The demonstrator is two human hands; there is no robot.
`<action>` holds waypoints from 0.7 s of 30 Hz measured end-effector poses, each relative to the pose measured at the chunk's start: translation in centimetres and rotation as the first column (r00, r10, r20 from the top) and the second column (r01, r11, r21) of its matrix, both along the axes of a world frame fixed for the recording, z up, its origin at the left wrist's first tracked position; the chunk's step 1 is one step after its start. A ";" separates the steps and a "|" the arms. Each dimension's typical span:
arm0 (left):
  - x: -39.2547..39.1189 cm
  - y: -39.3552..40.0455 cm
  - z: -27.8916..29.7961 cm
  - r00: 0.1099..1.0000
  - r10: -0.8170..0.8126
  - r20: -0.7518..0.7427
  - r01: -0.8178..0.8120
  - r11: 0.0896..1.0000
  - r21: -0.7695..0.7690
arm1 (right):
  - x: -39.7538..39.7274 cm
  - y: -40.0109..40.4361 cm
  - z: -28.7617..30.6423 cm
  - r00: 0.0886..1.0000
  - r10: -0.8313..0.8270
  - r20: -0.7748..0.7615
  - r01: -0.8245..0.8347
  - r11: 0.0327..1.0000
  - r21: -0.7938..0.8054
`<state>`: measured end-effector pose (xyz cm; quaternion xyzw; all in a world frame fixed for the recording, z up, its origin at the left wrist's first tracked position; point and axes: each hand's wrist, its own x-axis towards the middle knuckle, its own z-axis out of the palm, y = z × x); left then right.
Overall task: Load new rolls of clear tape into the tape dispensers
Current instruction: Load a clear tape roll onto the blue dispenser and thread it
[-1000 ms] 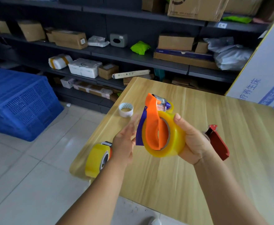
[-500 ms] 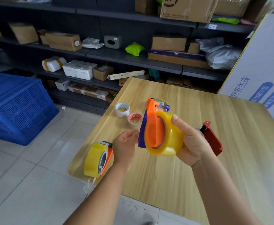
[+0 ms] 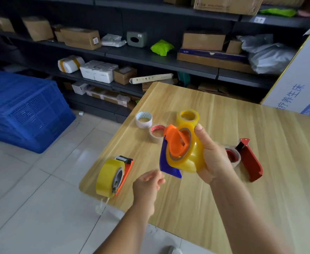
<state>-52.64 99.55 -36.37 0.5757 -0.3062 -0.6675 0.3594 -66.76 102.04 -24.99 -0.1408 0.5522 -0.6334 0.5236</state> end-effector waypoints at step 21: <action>6.2 6.2 -3.1 0.920 -0.188 -0.345 0.232 0.968 0.091 | 10.1 2.2 -10.3 0.959 0.052 -0.279 0.030 0.959 0.281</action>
